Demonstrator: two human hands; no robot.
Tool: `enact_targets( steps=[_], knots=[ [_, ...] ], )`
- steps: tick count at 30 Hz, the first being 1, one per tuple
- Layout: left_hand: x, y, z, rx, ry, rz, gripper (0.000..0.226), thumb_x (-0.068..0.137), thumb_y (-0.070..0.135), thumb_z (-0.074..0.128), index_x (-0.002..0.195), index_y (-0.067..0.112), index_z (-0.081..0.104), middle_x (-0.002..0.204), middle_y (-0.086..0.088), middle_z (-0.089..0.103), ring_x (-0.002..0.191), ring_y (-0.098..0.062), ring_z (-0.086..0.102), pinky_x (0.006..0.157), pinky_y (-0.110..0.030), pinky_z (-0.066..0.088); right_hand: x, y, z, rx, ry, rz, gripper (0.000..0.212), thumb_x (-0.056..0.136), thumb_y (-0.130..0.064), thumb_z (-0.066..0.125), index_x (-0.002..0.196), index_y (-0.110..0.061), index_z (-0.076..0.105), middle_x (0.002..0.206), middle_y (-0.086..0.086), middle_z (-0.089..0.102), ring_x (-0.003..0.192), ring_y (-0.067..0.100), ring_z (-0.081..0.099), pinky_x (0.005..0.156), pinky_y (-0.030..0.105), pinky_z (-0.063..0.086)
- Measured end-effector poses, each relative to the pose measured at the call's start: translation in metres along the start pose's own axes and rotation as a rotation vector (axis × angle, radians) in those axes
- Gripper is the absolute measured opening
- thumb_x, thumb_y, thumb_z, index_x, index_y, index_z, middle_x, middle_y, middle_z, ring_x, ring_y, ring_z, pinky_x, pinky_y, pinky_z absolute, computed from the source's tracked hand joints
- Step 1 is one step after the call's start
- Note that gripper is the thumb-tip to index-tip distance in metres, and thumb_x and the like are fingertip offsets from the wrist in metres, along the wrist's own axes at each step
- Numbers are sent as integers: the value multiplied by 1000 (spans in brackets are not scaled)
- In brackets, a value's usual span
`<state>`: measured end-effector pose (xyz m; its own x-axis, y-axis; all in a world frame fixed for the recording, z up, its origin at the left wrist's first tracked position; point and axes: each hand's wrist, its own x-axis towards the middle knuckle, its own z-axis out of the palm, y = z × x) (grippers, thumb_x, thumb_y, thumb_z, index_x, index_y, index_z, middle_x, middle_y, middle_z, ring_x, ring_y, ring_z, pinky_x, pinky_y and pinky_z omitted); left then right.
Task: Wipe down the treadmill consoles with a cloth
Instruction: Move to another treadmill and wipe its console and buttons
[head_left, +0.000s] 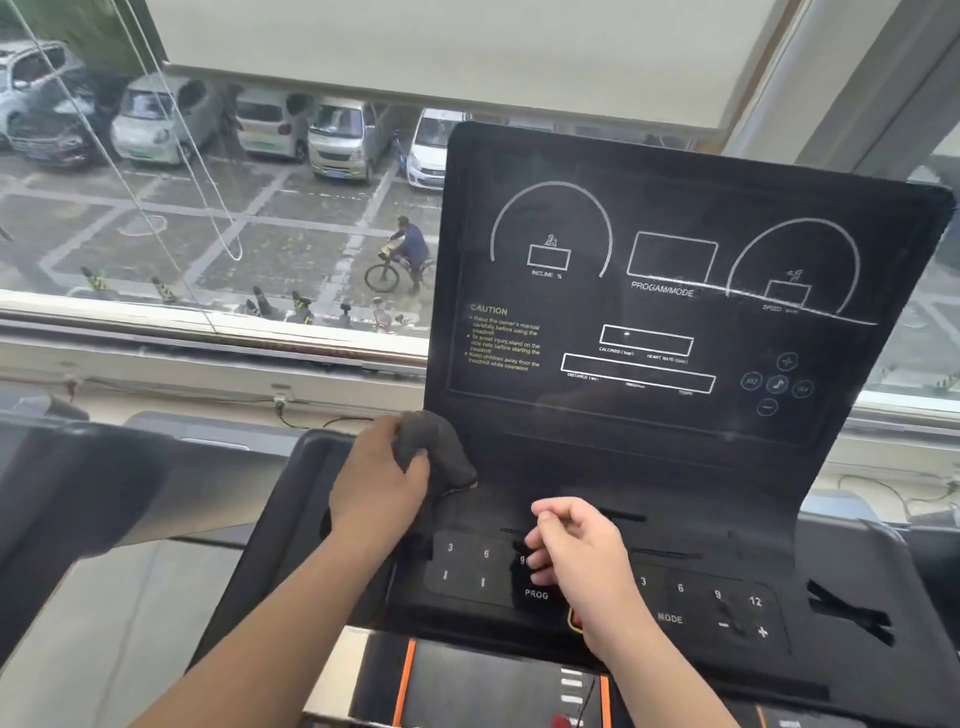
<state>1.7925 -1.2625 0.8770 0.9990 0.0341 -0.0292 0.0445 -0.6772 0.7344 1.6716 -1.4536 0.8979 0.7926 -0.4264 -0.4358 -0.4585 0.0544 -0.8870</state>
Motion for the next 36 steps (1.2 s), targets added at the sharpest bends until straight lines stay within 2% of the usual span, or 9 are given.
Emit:
enact_targets(
  steps=[5, 8, 13, 15, 20, 23, 26, 30, 36],
  knots=[
    [-39, -12, 35, 376, -115, 227, 29, 95, 39, 58, 124, 31, 55, 109, 1, 51, 101, -29, 61, 67, -39, 50, -3, 6, 9, -43, 6, 0, 20, 101, -10, 55, 97, -19, 72, 75, 5, 69, 62, 15, 62, 57, 34, 57],
    [-41, -8, 41, 420, -265, 343, 36, 96, 45, 53, 132, 38, 53, 113, 3, 52, 108, -24, 60, 74, -38, 53, -4, 12, 14, -147, 52, -91, 23, 98, -10, 58, 93, -27, 72, 78, 0, 71, 67, 18, 64, 63, 39, 61],
    [-30, -4, 41, 481, -196, 326, 36, 102, 45, 47, 135, 33, 49, 117, 3, 50, 111, -23, 54, 69, -35, 45, -12, 17, 16, -384, 157, -382, 35, 94, 0, 60, 102, -33, 69, 106, -13, 66, 96, 5, 64, 81, 22, 54],
    [-49, 0, 49, 422, -214, 274, 37, 102, 46, 47, 136, 33, 49, 118, 3, 50, 113, -22, 53, 71, -34, 44, -12, 23, 19, -474, 165, -479, 38, 91, 1, 58, 109, -31, 68, 115, -20, 60, 107, 5, 62, 92, 27, 53],
    [-40, -12, 32, 80, -434, 245, 55, 89, 65, 60, 137, 39, 59, 118, 15, 62, 109, -7, 63, 95, -33, 54, -20, 35, 35, -691, -11, -448, 47, 91, -39, 52, 138, -39, 57, 142, -20, 45, 137, 3, 41, 116, 31, 38],
    [-25, -48, 9, -71, -238, 148, 32, 98, 57, 56, 118, 35, 68, 102, 20, 67, 95, -3, 65, 84, -31, 54, -23, 34, 46, -815, -27, -391, 75, 87, -68, 50, 156, -41, 34, 161, -15, 30, 149, 9, 30, 119, 30, 33],
    [-29, -90, 6, 152, -119, 200, 21, 101, 44, 53, 116, 34, 65, 91, 13, 67, 88, -16, 68, 73, -35, 51, -25, 35, 64, -1034, -46, -249, 100, 81, -80, 54, 163, -37, 16, 170, 0, 2, 158, 24, 9, 124, 39, 25],
    [-35, -102, 15, 266, -158, 315, 33, 97, 37, 44, 126, 33, 60, 87, 7, 69, 78, -24, 67, 66, -44, 55, -15, 59, 81, -1253, 77, -458, 91, 74, -56, 77, 151, -17, 49, 157, 27, 35, 139, 48, 45, 110, 53, 48],
    [-33, -105, 16, 247, -100, 334, 32, 96, 32, 51, 125, 27, 64, 85, 6, 62, 77, -22, 60, 64, -44, 53, 23, 47, 68, -1298, 154, -604, 73, 71, -31, 84, 138, -26, 57, 142, 12, 47, 126, 34, 52, 87, 45, 60]
  ],
)
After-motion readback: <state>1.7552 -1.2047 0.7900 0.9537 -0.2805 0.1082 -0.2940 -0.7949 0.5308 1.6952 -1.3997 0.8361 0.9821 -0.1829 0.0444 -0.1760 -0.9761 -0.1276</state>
